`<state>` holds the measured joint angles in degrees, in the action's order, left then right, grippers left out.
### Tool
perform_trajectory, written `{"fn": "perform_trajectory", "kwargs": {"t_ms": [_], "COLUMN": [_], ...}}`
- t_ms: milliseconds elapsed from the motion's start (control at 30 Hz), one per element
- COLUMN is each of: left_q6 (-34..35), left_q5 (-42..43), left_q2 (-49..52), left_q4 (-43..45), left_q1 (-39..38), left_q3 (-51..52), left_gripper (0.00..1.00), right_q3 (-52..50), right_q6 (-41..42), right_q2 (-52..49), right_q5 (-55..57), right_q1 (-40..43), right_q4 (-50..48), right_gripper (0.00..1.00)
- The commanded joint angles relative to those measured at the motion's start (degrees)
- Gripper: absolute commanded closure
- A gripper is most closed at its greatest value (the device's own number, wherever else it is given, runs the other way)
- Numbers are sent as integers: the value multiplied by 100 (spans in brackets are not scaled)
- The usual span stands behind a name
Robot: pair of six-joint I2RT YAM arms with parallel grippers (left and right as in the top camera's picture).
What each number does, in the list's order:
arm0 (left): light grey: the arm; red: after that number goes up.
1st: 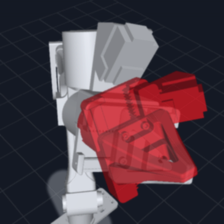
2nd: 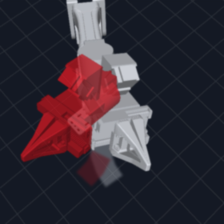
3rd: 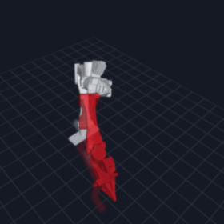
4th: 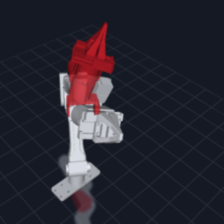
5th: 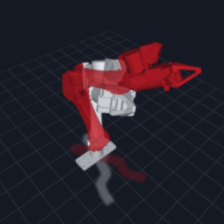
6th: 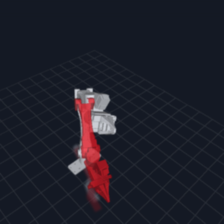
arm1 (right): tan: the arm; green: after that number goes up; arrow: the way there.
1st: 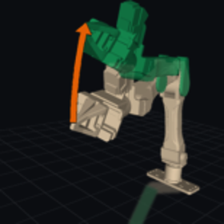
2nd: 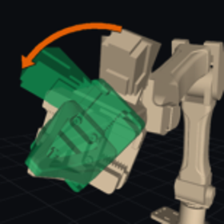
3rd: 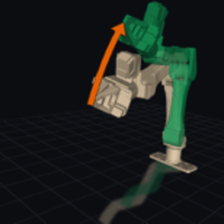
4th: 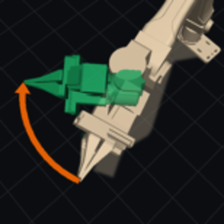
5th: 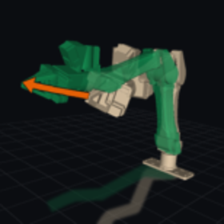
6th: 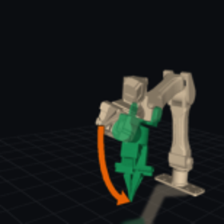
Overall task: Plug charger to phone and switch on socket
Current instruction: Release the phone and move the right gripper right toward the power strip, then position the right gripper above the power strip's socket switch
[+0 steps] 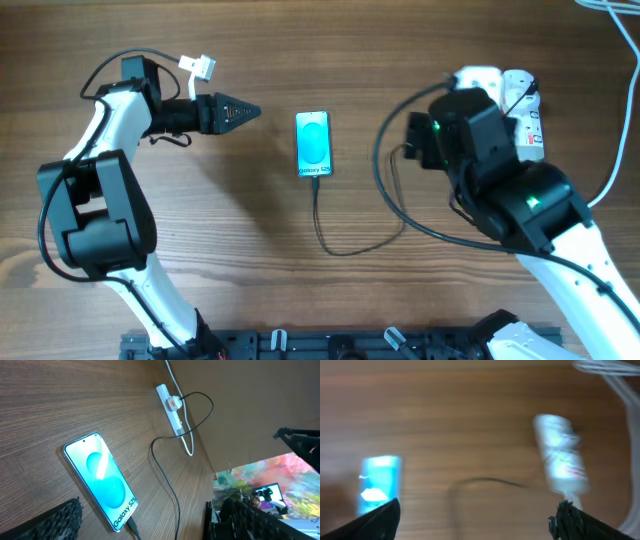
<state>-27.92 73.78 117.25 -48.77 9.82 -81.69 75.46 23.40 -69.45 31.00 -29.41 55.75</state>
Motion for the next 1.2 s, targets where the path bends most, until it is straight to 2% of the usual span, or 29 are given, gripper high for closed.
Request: {"fn": "perform_trajectory", "kwargs": {"t_ms": [0, 267, 567, 700, 800, 1000, 1167], "left_q6": [-11, -9, -9, -9, -9, -11, -9], "left_q5": [-155, -192, -192, -192, -192, -192, -192], "left_q2": [-15, -15, -15, -15, -15, -15, -15], "left_q4": [0, -2, -2, -2, 0, 0, 0], "left_q1": [20, 20, 20, 20, 20, 20, 20], "left_q3": [4, 4, 4, 4, 4, 4, 4], "left_gripper": [0, 0, 0, 0, 0, 0, 0], "right_q3": [-15, -15, -15, -15, -15, -17, -17], "right_q6": [455, 678, 678, 675, 673, 662, 660], "right_q2": [-72, -345, -1128, -1561, -1952, -2734, -3388], "right_q5": [1449, 1043, 896, 411, -400, -1578, -1733], "right_q1": [326, 1685, 3263, 3991, 4542, 5090, 5090], "right_q4": [459, 520, 61, -48, -162, 22, -57], "right_gripper": [0, 0, 1, 0, 0, 0, 0]}}
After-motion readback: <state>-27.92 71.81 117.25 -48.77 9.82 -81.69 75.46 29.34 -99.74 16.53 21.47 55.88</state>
